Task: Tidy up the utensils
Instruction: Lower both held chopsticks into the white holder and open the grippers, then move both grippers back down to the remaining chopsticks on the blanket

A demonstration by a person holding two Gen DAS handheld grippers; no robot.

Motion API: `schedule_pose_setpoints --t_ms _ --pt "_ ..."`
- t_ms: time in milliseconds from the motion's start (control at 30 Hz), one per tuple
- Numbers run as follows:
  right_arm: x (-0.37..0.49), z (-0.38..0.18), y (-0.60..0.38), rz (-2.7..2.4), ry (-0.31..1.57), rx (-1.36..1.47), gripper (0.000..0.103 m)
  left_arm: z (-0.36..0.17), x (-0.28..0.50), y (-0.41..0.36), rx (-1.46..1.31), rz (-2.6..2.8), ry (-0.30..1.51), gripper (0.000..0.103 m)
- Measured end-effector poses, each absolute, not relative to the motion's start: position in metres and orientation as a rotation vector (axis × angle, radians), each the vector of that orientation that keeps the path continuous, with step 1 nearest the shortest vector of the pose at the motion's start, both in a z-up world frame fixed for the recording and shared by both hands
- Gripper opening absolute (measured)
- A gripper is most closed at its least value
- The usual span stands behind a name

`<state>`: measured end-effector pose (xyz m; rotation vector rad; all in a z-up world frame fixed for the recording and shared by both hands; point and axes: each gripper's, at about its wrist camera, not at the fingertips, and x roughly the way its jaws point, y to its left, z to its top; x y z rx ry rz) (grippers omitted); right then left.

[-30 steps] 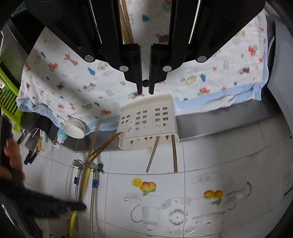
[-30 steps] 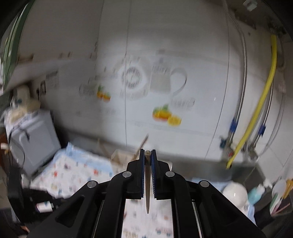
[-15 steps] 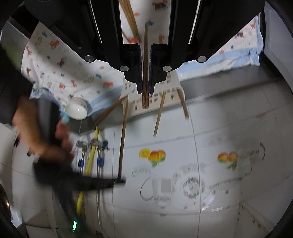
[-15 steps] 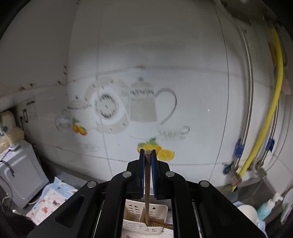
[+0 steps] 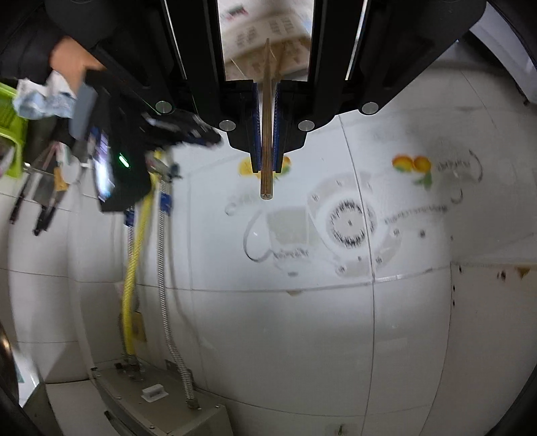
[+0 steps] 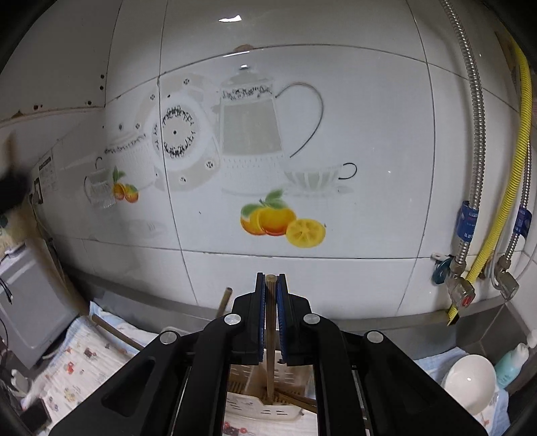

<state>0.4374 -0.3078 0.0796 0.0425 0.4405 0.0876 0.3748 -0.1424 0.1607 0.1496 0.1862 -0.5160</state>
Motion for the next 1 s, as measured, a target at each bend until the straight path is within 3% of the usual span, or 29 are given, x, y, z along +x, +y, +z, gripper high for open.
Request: schedule_pose_setpoints --t_ms 600,700,1000 --pt "0.431 0.070 -0.318 0.087 0.446 0.037 0.007 0.105 0.447 -0.136 0.101 -0.406 0.340 0.006" --pt "0.426 0.074 -0.320 0.078 0.439 0.039 0.017 0.105 0.446 -0.133 0.088 -0.414 0.349 0.008" --pt "0.366 0.086 -0.317 0.079 0.441 0.028 0.024 0.115 0.414 -0.115 0.082 -0.402 0.360 0.009"
